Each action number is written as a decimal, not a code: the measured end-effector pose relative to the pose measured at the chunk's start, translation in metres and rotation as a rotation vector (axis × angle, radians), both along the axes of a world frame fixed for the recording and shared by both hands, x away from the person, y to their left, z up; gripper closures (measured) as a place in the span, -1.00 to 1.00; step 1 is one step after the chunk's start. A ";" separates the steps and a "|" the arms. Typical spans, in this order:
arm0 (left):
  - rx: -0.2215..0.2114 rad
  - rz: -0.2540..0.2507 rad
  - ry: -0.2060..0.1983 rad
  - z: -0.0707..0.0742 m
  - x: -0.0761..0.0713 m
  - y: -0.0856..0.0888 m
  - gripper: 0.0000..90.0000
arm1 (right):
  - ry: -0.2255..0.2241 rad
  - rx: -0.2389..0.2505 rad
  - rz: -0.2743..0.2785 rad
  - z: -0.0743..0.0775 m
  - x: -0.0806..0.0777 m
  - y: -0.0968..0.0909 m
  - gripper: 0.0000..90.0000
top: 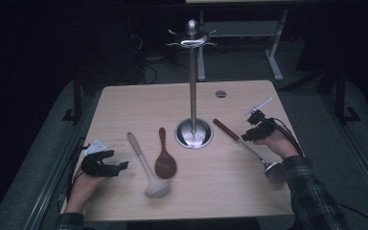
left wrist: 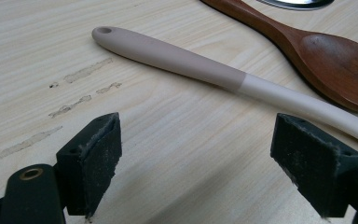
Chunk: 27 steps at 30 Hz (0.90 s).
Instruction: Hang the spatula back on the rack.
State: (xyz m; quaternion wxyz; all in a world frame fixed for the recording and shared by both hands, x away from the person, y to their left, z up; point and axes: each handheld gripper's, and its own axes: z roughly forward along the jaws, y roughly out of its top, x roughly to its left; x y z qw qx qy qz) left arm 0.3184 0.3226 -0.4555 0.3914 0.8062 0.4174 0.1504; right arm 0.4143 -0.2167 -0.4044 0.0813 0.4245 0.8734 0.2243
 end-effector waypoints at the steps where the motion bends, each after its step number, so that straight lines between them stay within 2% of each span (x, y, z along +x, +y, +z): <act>1: -0.006 0.004 0.000 0.000 0.000 0.000 -0.65 | 0.000 0.000 0.000 0.000 0.000 0.000 0.46; 4: -0.013 0.008 -0.003 0.000 0.000 0.000 -0.65 | 0.033 -0.030 0.031 -0.002 0.014 0.011 0.46; 7: -0.019 0.012 -0.003 -0.001 0.000 0.000 -0.65 | 0.051 -0.037 0.038 -0.004 0.021 0.017 0.46; 8: -0.017 0.013 -0.001 -0.001 0.000 0.000 -0.65 | 0.065 -0.061 0.060 -0.006 0.026 0.023 0.46; 10: -0.019 0.014 -0.002 -0.001 0.000 0.000 -0.65 | 0.077 -0.073 0.065 -0.008 0.031 0.029 0.45; 12: -0.015 0.012 -0.002 0.000 -0.001 0.000 -0.65 | 0.086 -0.069 0.062 -0.009 0.033 0.030 0.43; 14: -0.013 0.010 -0.002 -0.001 -0.001 0.001 -0.65 | 0.098 -0.105 0.061 -0.012 0.037 0.034 0.43; 16: 0.000 0.003 0.000 0.000 0.000 0.002 -0.65 | 0.113 -0.115 0.064 -0.015 0.042 0.037 0.43; 27: 0.003 0.004 -0.002 0.000 -0.001 0.002 -0.65 | 0.156 -0.145 0.067 -0.028 0.051 0.046 0.45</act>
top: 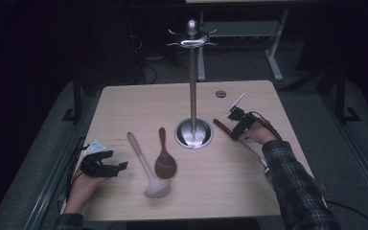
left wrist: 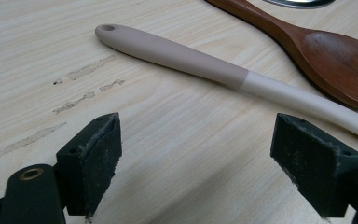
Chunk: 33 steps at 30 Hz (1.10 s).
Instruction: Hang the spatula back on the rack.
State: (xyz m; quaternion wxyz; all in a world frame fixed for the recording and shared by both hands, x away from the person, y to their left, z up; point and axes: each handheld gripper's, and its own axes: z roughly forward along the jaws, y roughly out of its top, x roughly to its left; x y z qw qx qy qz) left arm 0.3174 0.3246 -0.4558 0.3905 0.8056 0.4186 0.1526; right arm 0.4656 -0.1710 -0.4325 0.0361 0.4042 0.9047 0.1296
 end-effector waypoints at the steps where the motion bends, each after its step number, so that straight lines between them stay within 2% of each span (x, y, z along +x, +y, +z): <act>1: -0.008 0.005 -0.002 0.000 0.000 -0.001 -0.65 | 0.002 -0.004 -0.002 -0.001 0.000 0.001 0.45; 4: -0.011 0.011 0.000 0.000 -0.002 0.000 -0.65 | 0.009 -0.021 -0.003 -0.005 0.001 0.003 0.48; 6: 0.004 0.005 0.003 0.000 -0.001 0.002 -0.65 | 0.019 -0.028 -0.007 -0.008 0.001 0.004 0.51; 10: -0.003 0.007 0.000 0.000 -0.002 0.002 -0.59 | 0.016 -0.024 -0.003 -0.008 0.001 0.004 0.58; 15: 0.007 0.002 0.001 0.000 -0.002 0.002 -0.59 | 0.019 -0.025 -0.018 -0.008 0.001 0.005 0.62; 16: -0.002 0.006 -0.001 0.000 -0.003 0.001 -0.59 | 0.019 -0.022 -0.016 -0.008 0.001 0.004 0.63; 23: -0.010 0.013 -0.005 0.000 -0.003 0.003 -0.59 | -0.001 0.030 -0.045 -0.008 -0.002 -0.005 0.64; 26: -0.009 0.014 -0.004 0.000 -0.003 0.003 -0.59 | -0.023 0.056 -0.052 -0.001 -0.006 -0.009 0.64; 27: -0.007 0.015 -0.003 0.000 -0.003 0.003 -0.59 | -0.041 0.080 -0.051 0.006 -0.008 -0.013 0.64; 29: -0.007 0.015 -0.003 0.000 -0.003 0.003 -0.59 | -0.045 0.091 -0.058 0.009 -0.009 -0.014 0.64; 31: -0.009 0.016 -0.005 0.000 -0.003 0.002 -0.59 | -0.086 0.124 -0.068 0.020 -0.014 -0.020 0.64; 32: -0.007 0.016 -0.004 0.000 -0.003 0.002 -0.59 | -0.086 0.124 -0.068 0.020 -0.014 -0.020 0.64; 33: -0.004 0.018 -0.002 0.000 -0.003 0.002 -0.59 | -0.125 0.164 -0.075 0.028 -0.018 -0.025 0.64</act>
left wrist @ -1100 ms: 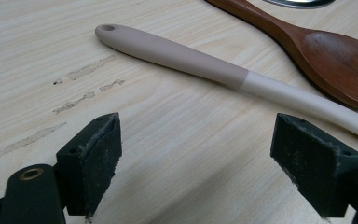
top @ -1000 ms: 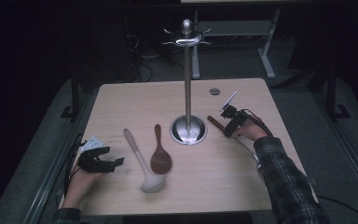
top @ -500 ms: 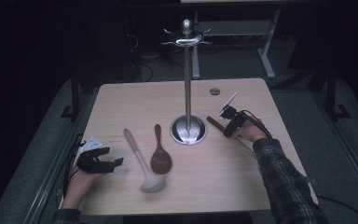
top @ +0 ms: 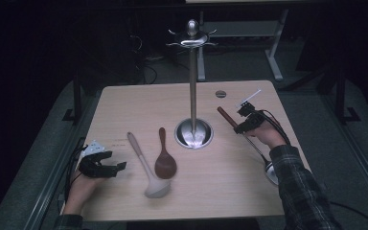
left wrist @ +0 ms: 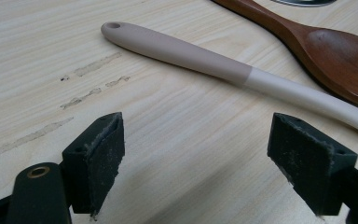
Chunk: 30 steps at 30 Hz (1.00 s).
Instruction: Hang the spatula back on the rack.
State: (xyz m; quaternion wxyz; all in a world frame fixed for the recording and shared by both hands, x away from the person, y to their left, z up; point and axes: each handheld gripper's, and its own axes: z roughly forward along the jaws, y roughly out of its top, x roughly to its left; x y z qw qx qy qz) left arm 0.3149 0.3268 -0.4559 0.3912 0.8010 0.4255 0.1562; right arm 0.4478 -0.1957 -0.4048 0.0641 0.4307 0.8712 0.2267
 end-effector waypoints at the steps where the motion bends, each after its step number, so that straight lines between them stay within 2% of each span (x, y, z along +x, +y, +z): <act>1: 0.000 0.000 0.000 0.000 0.000 0.000 -0.59 | 0.000 0.000 0.000 0.000 0.000 0.000 0.64; 2: 0.001 0.001 0.000 0.000 0.000 0.000 -0.59 | -0.034 0.033 -0.014 0.008 -0.004 -0.005 0.64; 3: -0.001 0.003 0.000 0.000 0.000 0.000 -0.59 | -0.034 0.033 -0.014 0.008 -0.004 -0.005 0.64; 4: 0.010 -0.002 0.001 0.000 0.000 0.001 -0.59 | -0.069 0.063 -0.022 0.015 -0.009 -0.009 0.64; 5: 0.010 -0.002 0.001 0.000 0.000 0.001 -0.59 | -0.069 0.063 -0.022 0.015 -0.009 -0.009 0.64; 8: -0.002 -0.001 0.005 0.000 0.000 0.002 -0.59 | -0.115 0.100 -0.031 0.026 -0.014 -0.015 0.64; 10: -0.021 -0.003 -0.002 0.001 -0.001 0.001 -0.59 | -0.176 0.153 -0.053 0.038 -0.021 -0.021 0.64; 11: -0.021 -0.003 -0.002 0.001 -0.001 0.001 -0.59 | -0.176 0.153 -0.053 0.038 -0.021 -0.021 0.64; 12: -0.018 -0.006 0.000 0.001 -0.001 0.000 -0.59 | -0.211 0.187 -0.063 0.045 -0.027 -0.024 0.64; 14: -0.020 -0.005 0.002 0.000 -0.001 0.000 -0.59 | -0.224 0.200 -0.065 0.047 -0.029 -0.026 0.64; 16: -0.021 -0.005 0.002 0.000 -0.001 0.000 -0.59 | -0.290 0.254 -0.070 0.057 -0.039 -0.029 0.64; 17: -0.023 -0.003 0.002 0.000 -0.001 0.000 -0.59 | -0.290 0.254 -0.070 0.057 -0.039 -0.029 0.64; 18: -0.023 -0.003 0.003 0.000 -0.001 0.001 -0.59 | -0.324 0.279 -0.072 0.062 -0.045 -0.030 0.64; 19: -0.016 -0.008 0.003 0.001 -0.001 0.001 -0.59 | -0.324 0.279 -0.072 0.062 -0.045 -0.030 0.64; 20: -0.027 -0.002 -0.001 0.000 -0.001 0.001 -0.59 | -0.364 0.296 -0.065 0.065 -0.050 -0.031 0.64; 21: -0.027 -0.002 -0.001 0.000 -0.001 0.001 -0.59 | -0.364 0.296 -0.065 0.065 -0.050 -0.031 0.64; 22: -0.027 -0.003 -0.002 0.001 -0.001 0.002 -0.59 | -0.397 0.317 -0.061 0.068 -0.055 -0.033 0.64; 23: -0.027 -0.003 -0.002 0.001 -0.001 0.002 -0.59 | -0.397 0.317 -0.061 0.068 -0.055 -0.033 0.64; 24: -0.024 -0.005 -0.004 0.001 0.000 0.002 -0.59 | -0.425 0.356 -0.063 0.071 -0.060 -0.034 0.65; 29: -0.031 0.001 -0.007 0.001 0.000 0.000 -0.59 | -0.461 0.401 -0.058 0.075 -0.066 -0.036 0.65; 30: -0.015 -0.008 -0.006 0.001 0.000 0.001 -0.59 | -0.471 0.409 -0.059 0.076 -0.069 -0.036 0.65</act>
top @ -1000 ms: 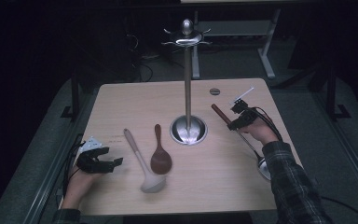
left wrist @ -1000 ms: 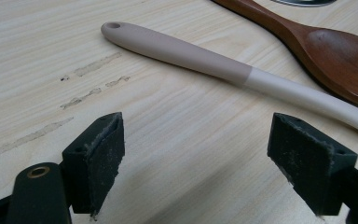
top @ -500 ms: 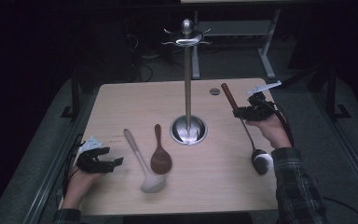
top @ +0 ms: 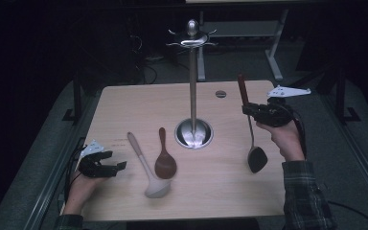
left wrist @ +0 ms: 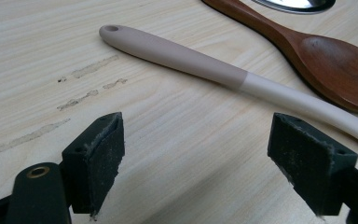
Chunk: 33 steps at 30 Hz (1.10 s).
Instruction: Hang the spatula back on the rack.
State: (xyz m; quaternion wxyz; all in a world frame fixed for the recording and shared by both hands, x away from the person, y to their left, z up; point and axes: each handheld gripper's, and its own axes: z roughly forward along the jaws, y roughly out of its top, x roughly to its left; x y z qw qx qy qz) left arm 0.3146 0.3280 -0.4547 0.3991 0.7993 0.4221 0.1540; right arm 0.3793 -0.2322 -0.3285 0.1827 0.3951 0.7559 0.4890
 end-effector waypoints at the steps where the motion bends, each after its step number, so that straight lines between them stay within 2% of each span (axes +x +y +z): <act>1: -0.003 0.003 0.000 0.000 0.000 0.000 -0.59 | -0.011 0.010 0.001 0.002 -0.003 -0.001 0.65; 2: -0.006 0.006 -0.001 0.000 -0.001 -0.001 -0.59 | -0.020 0.036 0.013 0.004 -0.006 -0.002 0.65; 4: -0.007 0.007 -0.003 0.000 -0.001 -0.001 -0.59 | -0.022 0.047 0.018 0.004 -0.007 -0.003 0.65; 6: 0.003 -0.001 0.000 0.001 -0.001 -0.001 -0.59 | -0.034 0.083 0.042 0.009 -0.011 -0.004 0.64; 20: -0.013 0.015 0.003 -0.001 -0.001 0.000 -0.59 | -0.114 0.135 0.138 0.037 -0.016 0.012 0.64; 23: -0.013 0.018 0.006 -0.001 -0.001 0.000 -0.60 | -0.126 0.161 0.152 0.044 -0.015 0.015 0.64; 27: -0.009 0.016 0.004 -0.001 -0.001 0.000 -0.60 | -0.142 0.169 0.175 0.055 -0.010 0.021 0.64; 33: -0.004 0.017 0.004 -0.001 -0.002 0.000 -0.60 | -0.159 0.155 0.197 0.072 -0.007 0.030 0.64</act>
